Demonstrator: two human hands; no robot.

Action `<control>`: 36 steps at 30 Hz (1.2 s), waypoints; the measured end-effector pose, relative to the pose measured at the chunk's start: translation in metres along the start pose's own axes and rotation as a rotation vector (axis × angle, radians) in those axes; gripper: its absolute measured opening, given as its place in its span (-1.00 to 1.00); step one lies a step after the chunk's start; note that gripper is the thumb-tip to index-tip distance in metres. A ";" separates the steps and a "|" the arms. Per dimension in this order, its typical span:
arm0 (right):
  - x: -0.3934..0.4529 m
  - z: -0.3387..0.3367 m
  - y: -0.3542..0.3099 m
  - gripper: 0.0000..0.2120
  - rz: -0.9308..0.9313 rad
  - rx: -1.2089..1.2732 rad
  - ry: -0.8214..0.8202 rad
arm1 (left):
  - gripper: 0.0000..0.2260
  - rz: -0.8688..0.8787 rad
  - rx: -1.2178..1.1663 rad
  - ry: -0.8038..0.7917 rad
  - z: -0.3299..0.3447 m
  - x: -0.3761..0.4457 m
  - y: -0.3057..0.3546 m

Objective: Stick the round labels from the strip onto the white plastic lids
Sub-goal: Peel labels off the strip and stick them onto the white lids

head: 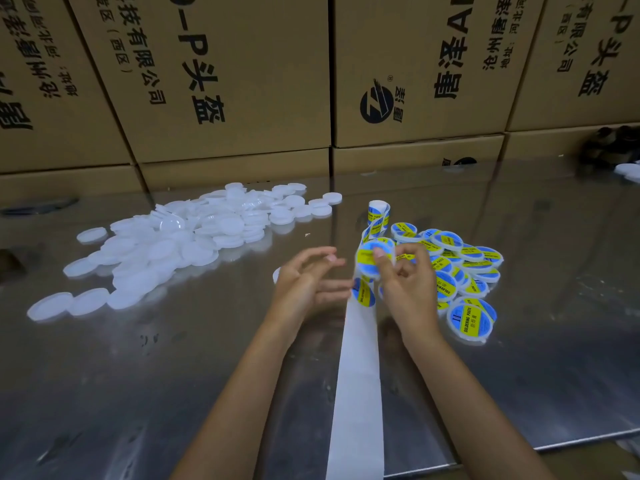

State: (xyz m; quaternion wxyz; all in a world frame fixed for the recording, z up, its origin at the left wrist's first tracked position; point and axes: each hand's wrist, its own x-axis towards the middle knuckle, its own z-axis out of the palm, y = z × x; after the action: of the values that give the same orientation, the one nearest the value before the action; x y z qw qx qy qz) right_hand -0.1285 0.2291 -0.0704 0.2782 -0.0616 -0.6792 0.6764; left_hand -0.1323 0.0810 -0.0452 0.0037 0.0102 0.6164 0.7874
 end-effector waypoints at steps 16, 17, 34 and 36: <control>0.004 -0.002 0.007 -0.83 0.004 -0.152 -0.010 | -0.52 0.030 1.273 0.314 -0.054 0.033 -0.021; 0.002 0.000 0.008 -0.83 -0.053 -0.218 -0.042 | -0.57 0.036 1.282 0.307 -0.054 0.034 -0.021; -0.012 0.009 -0.010 -0.47 0.141 -0.076 -0.305 | -0.75 0.360 0.464 0.004 -0.016 0.004 -0.002; -0.012 0.007 -0.014 -0.52 0.204 -0.040 -0.330 | -0.77 0.360 0.456 0.003 -0.010 0.001 -0.002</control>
State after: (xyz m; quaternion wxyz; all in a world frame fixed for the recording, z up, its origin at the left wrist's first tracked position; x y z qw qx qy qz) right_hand -0.1175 0.2159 -0.0602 0.0915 -0.0237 -0.7191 0.6884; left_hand -0.1336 0.0715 -0.0495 -0.1395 0.1189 0.7657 0.6165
